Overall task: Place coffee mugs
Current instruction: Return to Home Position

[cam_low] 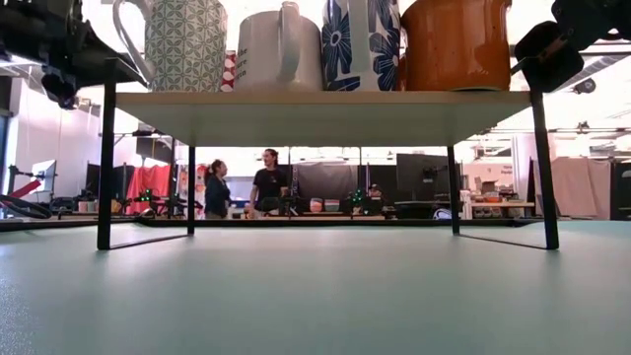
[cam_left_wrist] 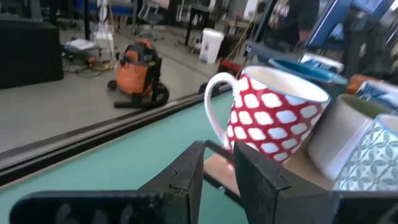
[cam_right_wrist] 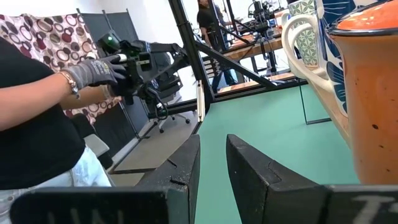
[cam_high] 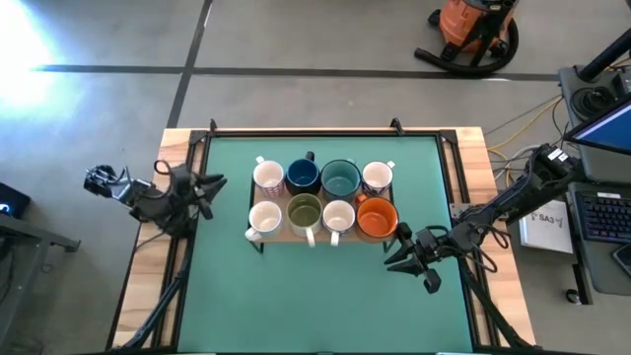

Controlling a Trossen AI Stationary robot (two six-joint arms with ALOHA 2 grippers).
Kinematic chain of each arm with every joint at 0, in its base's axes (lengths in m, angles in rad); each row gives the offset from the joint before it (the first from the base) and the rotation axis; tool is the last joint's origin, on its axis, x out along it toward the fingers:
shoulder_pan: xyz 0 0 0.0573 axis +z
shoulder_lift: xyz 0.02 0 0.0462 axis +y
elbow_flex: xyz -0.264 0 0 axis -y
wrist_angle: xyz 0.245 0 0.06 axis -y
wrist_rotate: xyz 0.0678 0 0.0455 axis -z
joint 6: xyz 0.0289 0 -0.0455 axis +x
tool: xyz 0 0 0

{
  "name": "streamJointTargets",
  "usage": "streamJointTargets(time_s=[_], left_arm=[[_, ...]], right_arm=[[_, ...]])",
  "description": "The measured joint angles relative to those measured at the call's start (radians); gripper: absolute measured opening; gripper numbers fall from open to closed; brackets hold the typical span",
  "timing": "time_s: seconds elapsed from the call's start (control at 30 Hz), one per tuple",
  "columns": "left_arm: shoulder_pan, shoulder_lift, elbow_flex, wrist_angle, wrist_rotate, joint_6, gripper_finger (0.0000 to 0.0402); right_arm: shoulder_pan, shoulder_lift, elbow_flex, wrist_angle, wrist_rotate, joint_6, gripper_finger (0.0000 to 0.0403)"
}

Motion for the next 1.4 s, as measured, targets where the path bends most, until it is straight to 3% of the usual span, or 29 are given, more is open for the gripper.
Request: streamJointTargets(time_s=[0.3,0.9,1.4], left_arm=[[0.0,-0.138,-0.191,0.338,-0.006,0.215,0.0072],[0.0,-0.138,-0.414,0.668,0.054,0.202,0.0072],[0.0,-0.128,-0.422,0.651,0.051,0.217,0.0072]], right_arm=[[0.0,0.0,0.0,0.0,0.0,0.0,0.0068],[0.0,0.0,0.0,0.0,0.0,0.0,0.0068],[0.0,0.0,0.0,0.0,0.0,0.0,0.0068]])
